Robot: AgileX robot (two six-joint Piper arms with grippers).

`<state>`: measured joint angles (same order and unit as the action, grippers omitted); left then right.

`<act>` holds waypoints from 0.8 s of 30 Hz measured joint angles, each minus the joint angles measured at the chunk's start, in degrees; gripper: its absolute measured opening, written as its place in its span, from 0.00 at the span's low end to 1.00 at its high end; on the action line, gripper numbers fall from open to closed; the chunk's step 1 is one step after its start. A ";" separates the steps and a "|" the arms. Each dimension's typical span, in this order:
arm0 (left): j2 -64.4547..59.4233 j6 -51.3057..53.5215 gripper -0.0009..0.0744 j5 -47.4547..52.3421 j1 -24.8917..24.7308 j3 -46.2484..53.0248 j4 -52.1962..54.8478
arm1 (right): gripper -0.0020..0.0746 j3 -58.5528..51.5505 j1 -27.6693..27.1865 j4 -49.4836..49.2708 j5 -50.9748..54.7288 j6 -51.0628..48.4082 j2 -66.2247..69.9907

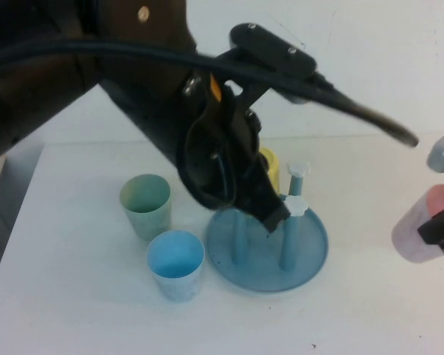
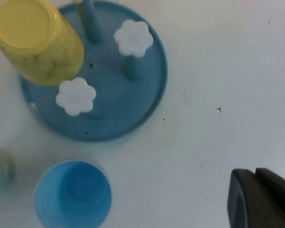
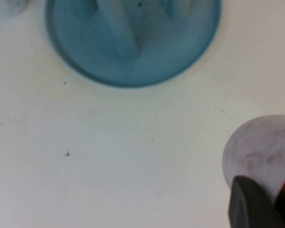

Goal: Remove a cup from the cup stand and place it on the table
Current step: Place the cup on the table

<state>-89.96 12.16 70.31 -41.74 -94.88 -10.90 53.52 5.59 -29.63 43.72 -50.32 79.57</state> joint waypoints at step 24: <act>22.40 -3.11 0.01 -21.47 0.00 29.58 -0.14 | 0.19 7.15 5.84 10.05 -4.38 7.37 18.42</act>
<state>-67.56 9.06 48.83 -41.74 -65.30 -11.04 60.66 11.42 -19.58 39.34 -42.96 97.99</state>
